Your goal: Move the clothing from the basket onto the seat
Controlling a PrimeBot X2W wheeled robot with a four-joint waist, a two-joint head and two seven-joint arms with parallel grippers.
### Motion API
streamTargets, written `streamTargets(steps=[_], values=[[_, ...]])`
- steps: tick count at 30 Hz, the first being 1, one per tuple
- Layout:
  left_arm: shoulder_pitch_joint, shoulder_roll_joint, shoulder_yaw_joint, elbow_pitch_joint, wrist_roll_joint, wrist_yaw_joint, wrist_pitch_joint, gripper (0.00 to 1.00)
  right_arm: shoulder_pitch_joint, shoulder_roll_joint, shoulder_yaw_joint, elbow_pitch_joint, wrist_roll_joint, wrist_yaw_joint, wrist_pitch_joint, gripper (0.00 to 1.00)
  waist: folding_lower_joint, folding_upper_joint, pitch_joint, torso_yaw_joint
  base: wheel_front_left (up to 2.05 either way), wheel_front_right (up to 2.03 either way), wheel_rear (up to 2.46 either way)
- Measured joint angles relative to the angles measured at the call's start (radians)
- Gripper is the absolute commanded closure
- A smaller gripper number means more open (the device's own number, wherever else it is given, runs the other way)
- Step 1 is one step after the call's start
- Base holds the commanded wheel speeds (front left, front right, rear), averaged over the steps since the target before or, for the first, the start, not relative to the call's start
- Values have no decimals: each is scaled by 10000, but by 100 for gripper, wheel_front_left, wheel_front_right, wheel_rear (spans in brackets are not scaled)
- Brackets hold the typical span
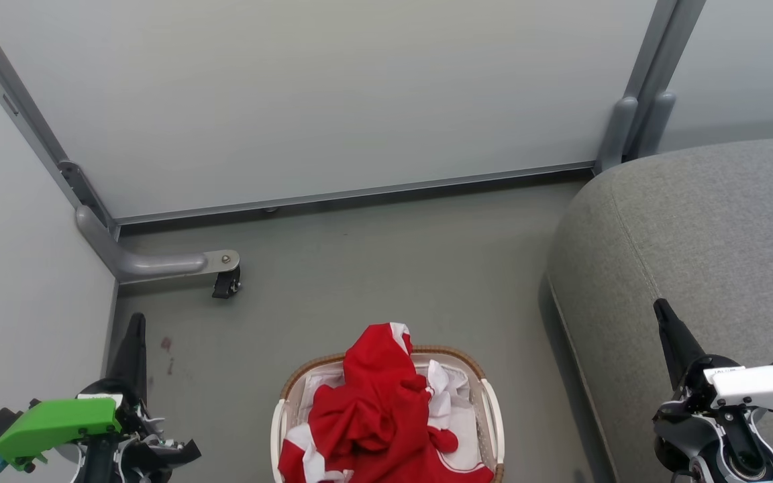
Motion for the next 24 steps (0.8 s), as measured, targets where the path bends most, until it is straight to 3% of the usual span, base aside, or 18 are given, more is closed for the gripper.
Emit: streamTargets(steps=[13, 24], values=[[444, -104, -349, 420, 48, 17, -286, 0, 356, 161, 174, 456, -42, -4, -282, 0, 0, 0, 7, 3, 0, 0, 0], [444, -104, -813, 182, 673, 17, -807, 0, 369, 150, 96, 433, -909, -4, -800, 0, 0, 0, 25, 16, 0, 0, 0]])
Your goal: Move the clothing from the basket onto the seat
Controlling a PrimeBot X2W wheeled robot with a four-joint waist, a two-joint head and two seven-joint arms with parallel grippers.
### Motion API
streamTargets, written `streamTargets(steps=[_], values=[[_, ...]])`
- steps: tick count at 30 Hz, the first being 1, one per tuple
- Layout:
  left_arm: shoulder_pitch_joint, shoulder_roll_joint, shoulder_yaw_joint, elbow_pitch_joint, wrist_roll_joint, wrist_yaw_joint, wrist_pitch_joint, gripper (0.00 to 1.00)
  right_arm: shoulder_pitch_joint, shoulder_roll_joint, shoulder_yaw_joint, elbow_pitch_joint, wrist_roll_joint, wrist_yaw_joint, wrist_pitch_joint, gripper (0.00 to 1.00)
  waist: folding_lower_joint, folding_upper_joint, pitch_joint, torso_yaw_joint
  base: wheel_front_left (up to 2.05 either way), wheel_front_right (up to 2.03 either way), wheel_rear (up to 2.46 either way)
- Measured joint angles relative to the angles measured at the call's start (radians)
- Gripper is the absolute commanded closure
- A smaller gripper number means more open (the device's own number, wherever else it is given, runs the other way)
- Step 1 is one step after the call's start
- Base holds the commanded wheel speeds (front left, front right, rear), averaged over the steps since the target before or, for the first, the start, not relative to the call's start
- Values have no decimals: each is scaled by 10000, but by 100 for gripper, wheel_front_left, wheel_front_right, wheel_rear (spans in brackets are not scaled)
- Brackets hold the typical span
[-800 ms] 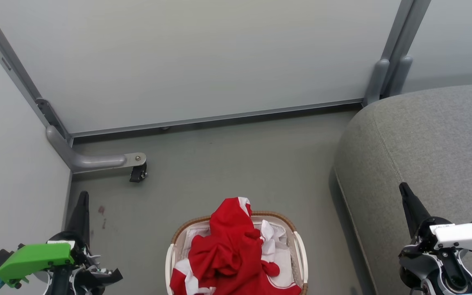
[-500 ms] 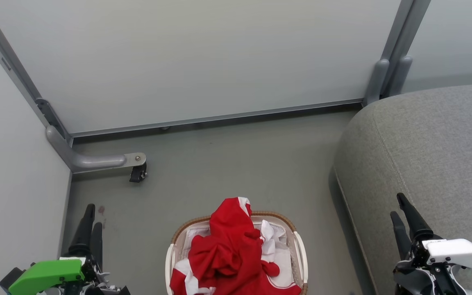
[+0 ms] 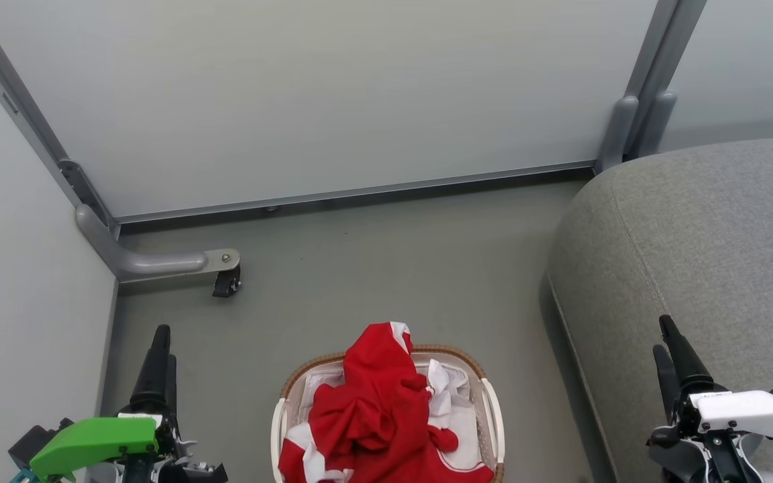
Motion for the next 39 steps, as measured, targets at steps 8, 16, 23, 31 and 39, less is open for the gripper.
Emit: streamTargets(steps=[8, 16, 23, 31, 39], values=[[-13, 4, -161, -215, 1473, 0, -339, 0, -2, -15, -178, -332, -1747, 0, -336, 0, 0, 0, 44, 19, 0, 0, 0], [-122, 10, -307, -583, 3185, 58, -642, 0, -3, -31, -138, -1024, -4123, 0, -635, 0, 0, 0, 108, 55, 0, 0, 0], [-150, 17, -546, -798, 4602, 221, -872, 0, -2, -59, -138, -1252, -5710, 0, -894, 0, 0, 0, 154, 89, 0, 0, 0], [-150, 25, -777, -848, 6088, 318, -1145, 0, 10, -73, -69, -1289, -7141, 0, -1152, 0, 0, 0, 188, 122, 0, 0, 0], [-124, 31, -949, -723, 7321, 349, -1392, 0, 147, -86, 77, -1233, -8335, 0, -1400, 0, 0, 0, 192, 156, 0, 0, 0]])
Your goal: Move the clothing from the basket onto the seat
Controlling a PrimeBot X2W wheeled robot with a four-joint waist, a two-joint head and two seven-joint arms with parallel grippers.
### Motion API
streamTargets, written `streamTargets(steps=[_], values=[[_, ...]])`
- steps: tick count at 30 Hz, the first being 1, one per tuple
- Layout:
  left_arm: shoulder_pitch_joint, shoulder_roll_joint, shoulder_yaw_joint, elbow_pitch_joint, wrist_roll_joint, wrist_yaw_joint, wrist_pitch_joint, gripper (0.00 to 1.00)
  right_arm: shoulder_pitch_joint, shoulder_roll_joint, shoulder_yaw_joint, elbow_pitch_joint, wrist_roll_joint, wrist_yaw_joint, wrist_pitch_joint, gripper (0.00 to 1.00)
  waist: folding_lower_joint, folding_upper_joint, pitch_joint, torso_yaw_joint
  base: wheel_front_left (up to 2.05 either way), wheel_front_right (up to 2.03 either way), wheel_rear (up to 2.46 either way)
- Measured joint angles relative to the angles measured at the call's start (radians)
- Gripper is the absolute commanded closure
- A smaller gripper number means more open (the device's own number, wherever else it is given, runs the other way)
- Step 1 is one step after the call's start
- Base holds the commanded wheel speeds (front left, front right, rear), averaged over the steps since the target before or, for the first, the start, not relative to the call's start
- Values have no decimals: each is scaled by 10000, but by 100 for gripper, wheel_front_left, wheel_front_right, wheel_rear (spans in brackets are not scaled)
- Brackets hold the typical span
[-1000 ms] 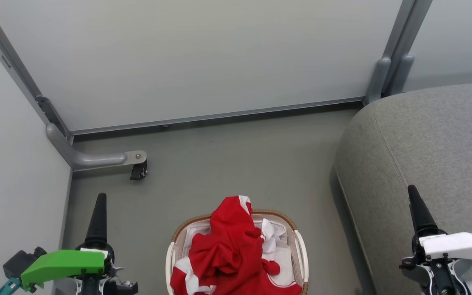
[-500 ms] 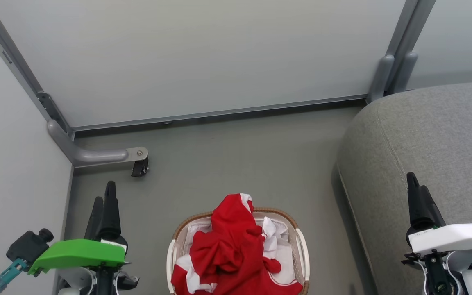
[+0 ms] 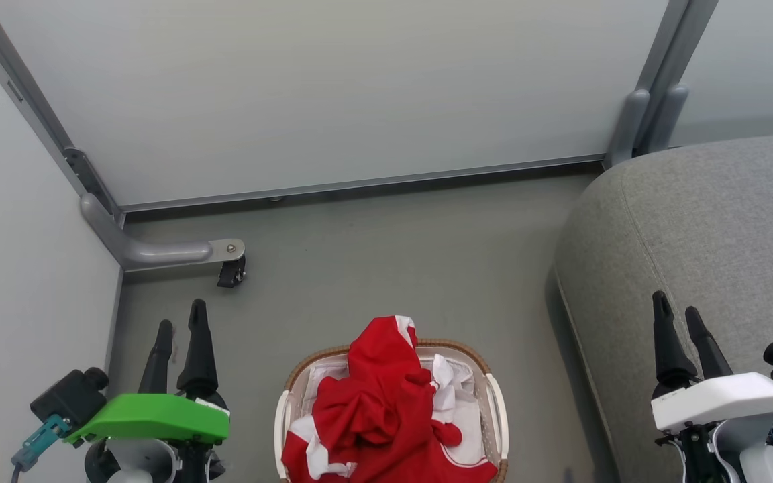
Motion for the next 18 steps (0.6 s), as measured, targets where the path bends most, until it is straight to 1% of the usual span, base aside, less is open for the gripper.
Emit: streamTargets(steps=[11, 18], values=[[67, 8, -192, 316, 1427, 0, -284, 0, 58, -13, 54, 134, -1409, 2, -305, 0, 0, 0, 15, 45, 0, 0, 0], [112, 12, -272, 533, 1994, 0, -485, 0, 69, -21, 86, 186, -2226, 2, -487, 0, 0, 0, 12, 71, 0, 0, 0]])
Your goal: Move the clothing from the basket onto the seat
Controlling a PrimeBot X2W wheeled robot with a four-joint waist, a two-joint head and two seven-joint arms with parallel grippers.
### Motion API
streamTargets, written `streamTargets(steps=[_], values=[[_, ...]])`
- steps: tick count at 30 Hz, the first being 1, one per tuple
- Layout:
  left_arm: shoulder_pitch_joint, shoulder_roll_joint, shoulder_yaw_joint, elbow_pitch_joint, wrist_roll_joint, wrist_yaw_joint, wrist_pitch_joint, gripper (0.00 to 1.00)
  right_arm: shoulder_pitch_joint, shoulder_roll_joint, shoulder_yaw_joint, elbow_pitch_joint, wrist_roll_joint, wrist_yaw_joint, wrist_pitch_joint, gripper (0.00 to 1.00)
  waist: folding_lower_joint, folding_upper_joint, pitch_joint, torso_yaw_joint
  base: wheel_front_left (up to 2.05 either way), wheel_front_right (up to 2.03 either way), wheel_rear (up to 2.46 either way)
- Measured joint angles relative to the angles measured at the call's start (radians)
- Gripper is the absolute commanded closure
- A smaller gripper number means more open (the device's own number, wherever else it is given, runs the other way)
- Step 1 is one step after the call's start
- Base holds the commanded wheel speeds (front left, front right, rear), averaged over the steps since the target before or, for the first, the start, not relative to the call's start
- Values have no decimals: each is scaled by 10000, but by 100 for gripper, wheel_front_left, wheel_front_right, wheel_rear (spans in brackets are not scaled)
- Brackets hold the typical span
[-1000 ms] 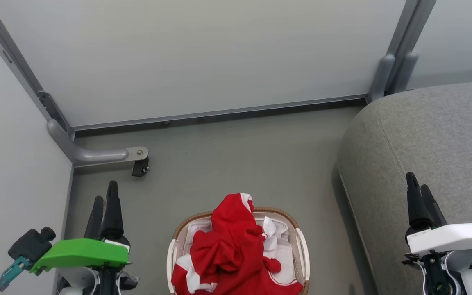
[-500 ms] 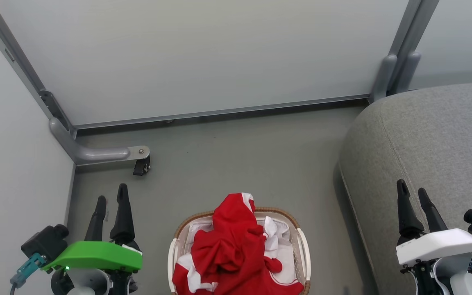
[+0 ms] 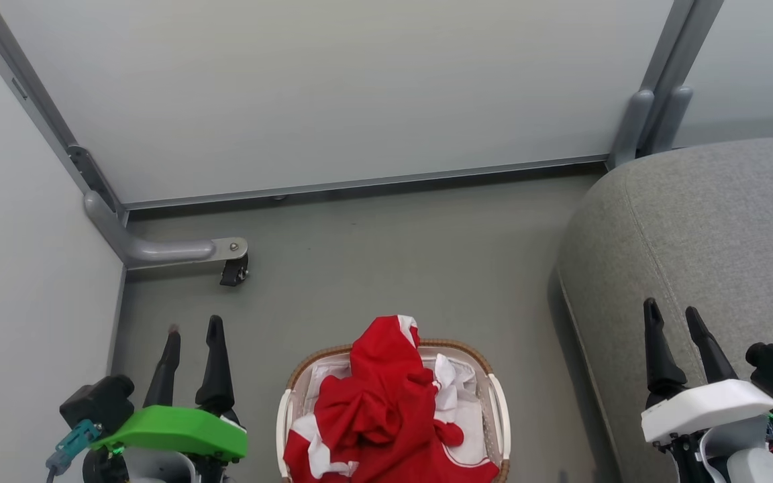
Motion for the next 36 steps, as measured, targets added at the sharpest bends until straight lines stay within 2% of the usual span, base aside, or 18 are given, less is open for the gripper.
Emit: streamTargets(steps=[36], values=[[14, 29, -451, 826, 2429, 56, -767, 0, 198, -42, 113, -44, -3239, 0, -779, 0, 0, 0, -19, 136, 0, 0, 0]])
